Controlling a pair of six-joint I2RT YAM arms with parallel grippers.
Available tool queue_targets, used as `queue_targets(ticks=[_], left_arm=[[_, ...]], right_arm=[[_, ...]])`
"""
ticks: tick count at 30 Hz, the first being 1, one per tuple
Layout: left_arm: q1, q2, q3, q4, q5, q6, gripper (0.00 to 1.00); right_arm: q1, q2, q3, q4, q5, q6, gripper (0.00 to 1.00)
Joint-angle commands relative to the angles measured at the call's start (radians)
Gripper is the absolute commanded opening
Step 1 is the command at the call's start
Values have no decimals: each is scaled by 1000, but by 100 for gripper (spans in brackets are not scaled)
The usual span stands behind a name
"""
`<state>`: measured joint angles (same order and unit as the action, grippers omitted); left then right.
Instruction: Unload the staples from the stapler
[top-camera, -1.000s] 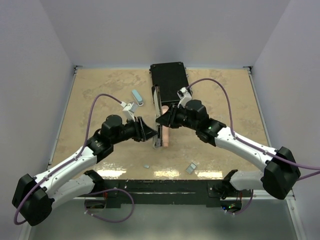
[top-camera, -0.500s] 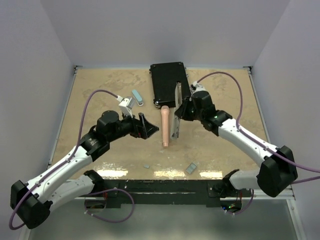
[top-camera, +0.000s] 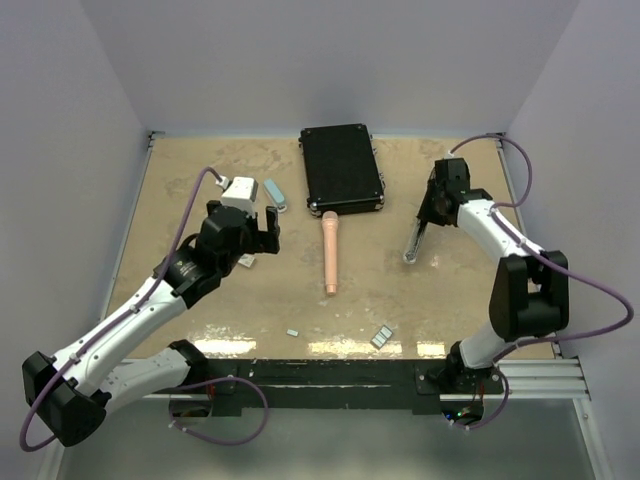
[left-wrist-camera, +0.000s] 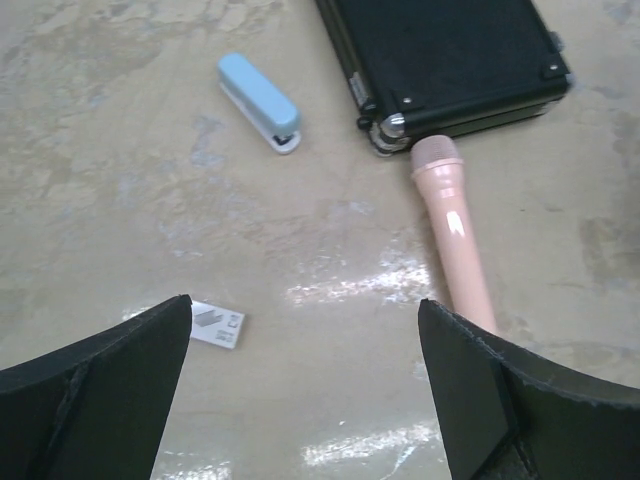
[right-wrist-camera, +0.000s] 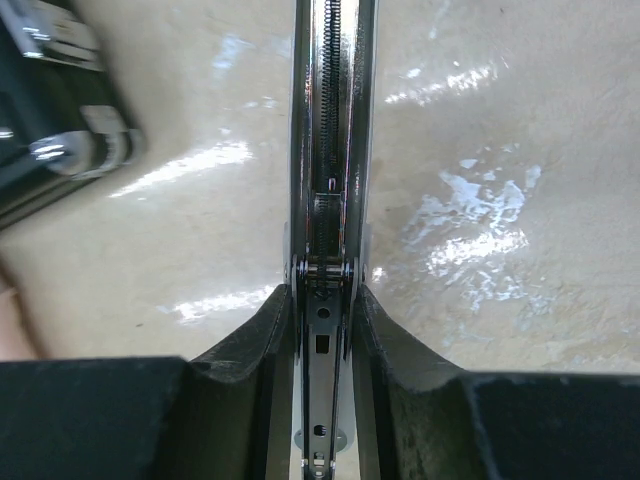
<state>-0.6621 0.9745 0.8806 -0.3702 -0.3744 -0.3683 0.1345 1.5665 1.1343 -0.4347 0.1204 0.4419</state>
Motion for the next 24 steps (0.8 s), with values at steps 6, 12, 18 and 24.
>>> queue_targets(ticks=[6, 12, 18, 24], left_arm=[[-1, -26, -25, -42, -152, 81, 100], [-1, -31, -31, -55, -162, 75, 100], [-1, -42, -35, -65, -162, 62, 100], [-1, -59, -40, -67, -175, 45, 100]], right_arm=[[-50, 176, 134, -24, 12, -75, 3], [-52, 201, 142, -29, 16, -81, 26], [-50, 188, 127, -29, 1, -75, 37], [-50, 158, 110, -30, 13, -66, 39]])
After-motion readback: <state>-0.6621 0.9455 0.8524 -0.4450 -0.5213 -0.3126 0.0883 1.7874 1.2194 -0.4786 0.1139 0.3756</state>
